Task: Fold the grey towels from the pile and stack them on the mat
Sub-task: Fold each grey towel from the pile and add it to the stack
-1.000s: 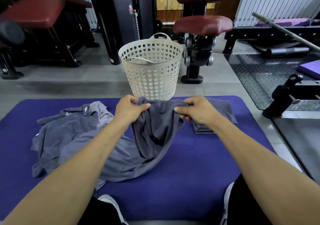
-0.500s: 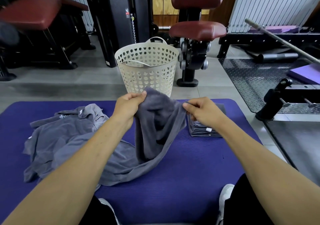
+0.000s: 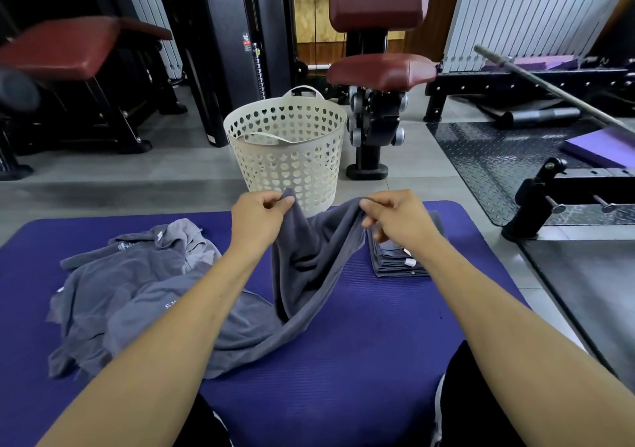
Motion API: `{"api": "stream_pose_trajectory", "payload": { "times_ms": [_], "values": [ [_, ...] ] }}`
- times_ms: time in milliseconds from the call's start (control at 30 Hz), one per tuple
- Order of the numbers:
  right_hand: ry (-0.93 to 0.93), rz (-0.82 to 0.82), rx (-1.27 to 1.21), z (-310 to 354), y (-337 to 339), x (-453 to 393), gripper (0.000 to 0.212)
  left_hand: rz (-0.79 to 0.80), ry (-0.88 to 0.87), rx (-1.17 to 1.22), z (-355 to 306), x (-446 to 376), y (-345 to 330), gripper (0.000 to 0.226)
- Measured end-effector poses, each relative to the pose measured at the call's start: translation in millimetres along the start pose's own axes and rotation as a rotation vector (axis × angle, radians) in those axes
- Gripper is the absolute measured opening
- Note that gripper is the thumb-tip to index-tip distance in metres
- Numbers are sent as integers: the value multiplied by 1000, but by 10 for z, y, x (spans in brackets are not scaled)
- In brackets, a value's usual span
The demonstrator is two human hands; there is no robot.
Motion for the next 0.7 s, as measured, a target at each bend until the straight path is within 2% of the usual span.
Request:
{"api": "stream_pose_trajectory", "payload": {
  "times_ms": [100, 200, 333, 600, 700],
  "values": [
    [-49, -22, -124, 26, 48, 104, 20, -8, -5, 40, -67, 48, 48, 34],
    [-60, -111, -211, 96, 185, 221, 18, -8, -9, 63, -160, 97, 102, 30],
    [22, -255, -249, 410, 450, 241, 19, 64, 67, 213, -435, 95, 191, 19],
    [352, -457, -248, 1889, 1053, 161, 18, 25, -203, 440, -1879, 129, 896, 19],
    [510, -513, -249, 2585, 1283, 278, 15, -78, -357, 475, -2570, 295, 1346, 15]
  ]
}}
Point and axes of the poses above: each hand's wrist, its own x-axis away from the middle knuckle, its own y-axis out of the back of the hand, z = x × y, the point moved 4 cm from there along -x, towards the middle knuckle, and after that the axes turned 7 degrees about y, right-handed, at the moved point
